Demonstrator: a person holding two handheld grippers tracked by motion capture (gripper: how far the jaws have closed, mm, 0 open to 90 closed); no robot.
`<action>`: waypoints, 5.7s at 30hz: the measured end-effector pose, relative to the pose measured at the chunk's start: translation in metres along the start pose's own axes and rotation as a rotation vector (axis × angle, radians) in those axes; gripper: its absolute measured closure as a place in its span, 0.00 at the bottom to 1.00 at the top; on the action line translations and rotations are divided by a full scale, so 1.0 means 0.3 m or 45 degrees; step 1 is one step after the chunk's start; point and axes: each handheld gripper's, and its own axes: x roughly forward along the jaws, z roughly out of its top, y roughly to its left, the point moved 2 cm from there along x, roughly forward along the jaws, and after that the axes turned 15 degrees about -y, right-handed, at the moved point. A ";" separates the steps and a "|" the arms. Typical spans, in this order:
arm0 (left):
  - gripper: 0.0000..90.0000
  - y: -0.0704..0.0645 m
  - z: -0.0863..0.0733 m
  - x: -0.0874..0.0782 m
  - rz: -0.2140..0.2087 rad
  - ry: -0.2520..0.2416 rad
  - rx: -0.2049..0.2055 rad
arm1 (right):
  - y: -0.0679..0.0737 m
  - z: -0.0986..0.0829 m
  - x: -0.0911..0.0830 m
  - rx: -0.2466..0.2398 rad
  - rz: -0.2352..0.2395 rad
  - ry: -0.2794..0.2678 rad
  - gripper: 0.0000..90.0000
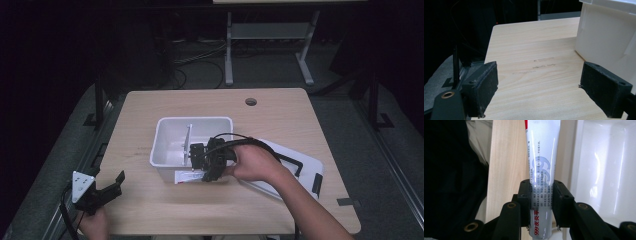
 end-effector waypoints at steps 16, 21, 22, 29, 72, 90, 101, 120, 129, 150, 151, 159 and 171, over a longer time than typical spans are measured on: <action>0.15 0.002 -0.001 0.000 0.003 -0.001 -0.002 | -0.050 0.009 -0.022 0.028 -0.017 0.001 0.78; 0.15 0.000 -0.001 0.001 0.002 0.000 0.002 | -0.072 0.010 -0.030 0.049 -0.027 0.005 0.78; 0.15 0.000 -0.001 0.000 0.002 -0.001 0.001 | -0.077 0.009 -0.030 0.043 -0.029 0.003 0.78; 0.15 0.001 -0.001 0.001 0.001 -0.001 -0.002 | -0.104 0.002 -0.036 0.071 -0.036 0.007 0.78; 0.15 0.006 -0.003 -0.002 0.000 -0.001 -0.014 | -0.219 -0.062 0.065 0.175 -0.007 0.031 0.78; 0.15 0.007 -0.003 -0.002 0.001 -0.002 -0.013 | -0.248 -0.098 0.129 0.214 0.009 0.048 0.78; 0.15 0.006 -0.003 -0.002 0.002 -0.002 -0.013 | -0.269 -0.121 0.163 0.244 0.014 0.053 0.78; 0.15 0.010 -0.002 -0.005 0.005 -0.004 -0.013 | -0.287 -0.137 0.224 0.282 0.024 0.091 0.70; 0.15 0.007 -0.003 -0.003 0.004 -0.002 -0.015 | -0.282 -0.130 0.214 0.285 0.001 0.068 0.69; 0.15 0.001 -0.003 0.001 -0.001 -0.001 -0.010 | -0.277 -0.095 0.043 0.265 -0.099 -0.029 0.67; 0.15 0.000 -0.003 0.001 -0.002 -0.001 -0.010 | -0.276 -0.094 0.036 0.260 -0.100 -0.032 0.67; 0.15 -0.001 -0.003 0.001 0.000 -0.003 -0.009 | -0.268 -0.095 -0.028 0.263 -0.138 -0.037 0.66; 0.15 -0.007 -0.003 0.006 -0.009 0.005 0.005 | -0.263 -0.161 -0.122 0.303 -0.197 -0.043 0.62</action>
